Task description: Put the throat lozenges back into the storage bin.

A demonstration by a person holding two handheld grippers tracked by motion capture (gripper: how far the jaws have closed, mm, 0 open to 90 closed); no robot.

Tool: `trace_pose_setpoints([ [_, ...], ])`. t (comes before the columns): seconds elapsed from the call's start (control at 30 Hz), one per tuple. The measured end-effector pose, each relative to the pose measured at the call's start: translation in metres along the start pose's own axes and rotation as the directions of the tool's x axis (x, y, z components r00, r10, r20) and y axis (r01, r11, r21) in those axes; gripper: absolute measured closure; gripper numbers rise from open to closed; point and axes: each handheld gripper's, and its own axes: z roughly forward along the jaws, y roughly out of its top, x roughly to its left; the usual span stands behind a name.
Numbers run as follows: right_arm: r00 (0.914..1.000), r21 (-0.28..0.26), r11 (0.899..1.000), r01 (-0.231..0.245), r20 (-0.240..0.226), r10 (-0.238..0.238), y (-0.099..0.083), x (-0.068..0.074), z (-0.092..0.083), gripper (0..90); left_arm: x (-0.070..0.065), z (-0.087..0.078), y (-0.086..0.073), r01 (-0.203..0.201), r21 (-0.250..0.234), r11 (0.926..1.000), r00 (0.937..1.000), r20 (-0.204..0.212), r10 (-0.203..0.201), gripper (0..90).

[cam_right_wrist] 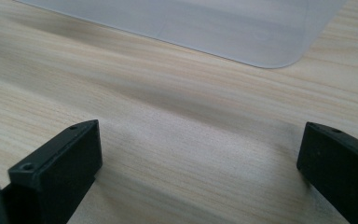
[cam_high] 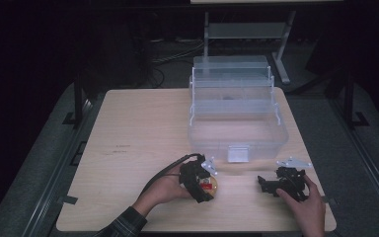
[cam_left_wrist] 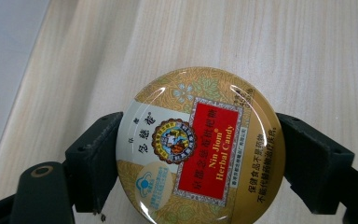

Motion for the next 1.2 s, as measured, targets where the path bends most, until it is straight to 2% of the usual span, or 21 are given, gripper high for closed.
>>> trace_pose_setpoints([
  [0.37,1.0000,0.000,1.000,0.000,0.000,0.000,0.000,0.000,0.000,0.0,0.002,-0.012,-0.002,0.026,-0.017,0.9995,0.9996,-0.008,-0.026,19.6],
  [0.83,1.0000,0.000,1.000,0.000,0.000,0.000,0.000,0.000,0.000,0.0,0.008,-0.034,0.000,0.028,-0.021,0.9994,0.9993,-0.026,-0.028,19.6],
  [1.2,1.0000,0.000,1.000,0.000,0.000,0.000,0.000,0.000,0.000,0.0,0.011,-0.044,0.004,0.027,-0.040,0.9988,0.9993,-0.026,-0.028,19.6],
])
